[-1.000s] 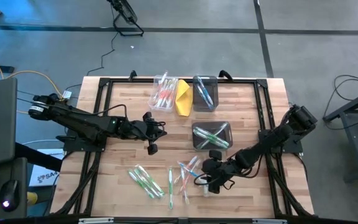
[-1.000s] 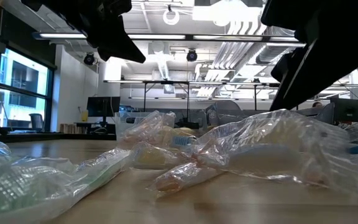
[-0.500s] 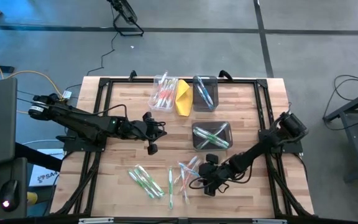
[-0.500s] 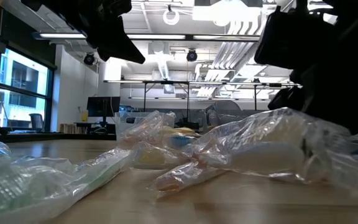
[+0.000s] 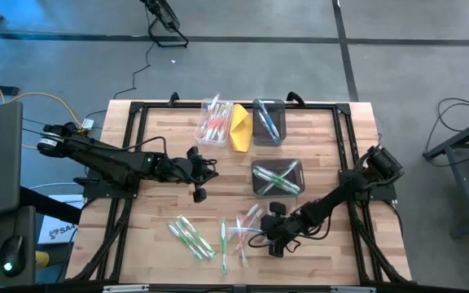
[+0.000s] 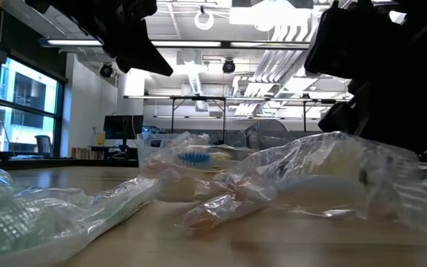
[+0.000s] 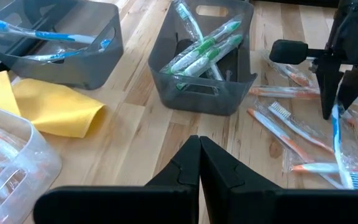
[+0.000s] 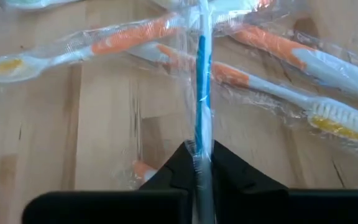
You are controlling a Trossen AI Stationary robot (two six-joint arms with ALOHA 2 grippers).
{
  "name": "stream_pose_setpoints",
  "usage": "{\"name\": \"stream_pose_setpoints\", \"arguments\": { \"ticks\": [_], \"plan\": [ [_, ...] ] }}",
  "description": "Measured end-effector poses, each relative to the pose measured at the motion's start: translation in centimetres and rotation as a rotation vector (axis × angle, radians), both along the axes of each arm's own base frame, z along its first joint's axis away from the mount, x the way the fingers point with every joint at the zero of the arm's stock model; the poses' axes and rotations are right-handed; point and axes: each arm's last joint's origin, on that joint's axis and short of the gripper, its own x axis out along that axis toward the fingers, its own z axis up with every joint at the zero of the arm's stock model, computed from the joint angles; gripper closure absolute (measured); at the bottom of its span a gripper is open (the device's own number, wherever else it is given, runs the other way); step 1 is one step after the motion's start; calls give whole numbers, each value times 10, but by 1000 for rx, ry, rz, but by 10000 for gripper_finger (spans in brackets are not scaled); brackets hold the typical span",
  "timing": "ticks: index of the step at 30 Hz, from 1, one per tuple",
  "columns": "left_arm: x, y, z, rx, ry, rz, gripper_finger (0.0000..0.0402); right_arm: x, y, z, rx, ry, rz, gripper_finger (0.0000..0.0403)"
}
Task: Pick & Place Toothbrushes
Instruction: Put the blue toothbrush into the top black transparent bin
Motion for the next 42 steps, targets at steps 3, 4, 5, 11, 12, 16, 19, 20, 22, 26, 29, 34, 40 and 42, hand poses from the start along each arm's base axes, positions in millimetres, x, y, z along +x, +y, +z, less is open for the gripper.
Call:
{"name": "stream_pose_setpoints", "arguments": {
  "ticks": [3,4,5,11,12,16,19,20,22,26,29,34,40,42],
  "plan": [
    [0,0,0,0,0,0,401,-1,0,4,-10,-8,12,384],
    [0,0,0,0,1,0,401,-1,-1,7,-7,-19,15,380],
    [0,0,0,0,2,0,401,0,0,10,-1,-33,16,376],
    [0,0,0,0,5,0,401,-6,-5,48,-22,-147,47,385],
    [0,0,0,0,5,0,401,-8,-7,56,-34,-170,46,385],
    [0,0,1,-2,-9,0,401,-17,-17,88,-32,-244,16,382],
    [1,0,3,-8,-33,1,401,-25,-27,110,-51,-296,-3,383],
    [2,0,3,-14,-39,4,401,-29,-30,116,-62,-308,-8,384],
    [2,0,3,-27,-43,11,401,-35,-38,130,-72,-340,-30,385],
    [2,0,3,-30,-43,12,401,-46,-54,150,-103,-393,-115,385],
    [1,0,2,-28,-36,12,401,-52,-68,161,-149,-436,-215,385],
    [0,0,0,-2,0,2,401,-51,-90,170,-249,-472,-335,385],
    [0,1,-1,92,21,-24,401,-41,-130,170,-317,-444,-443,385],
    [0,2,0,137,24,-15,401,-37,-145,170,-320,-431,-457,385]
  ]
}}
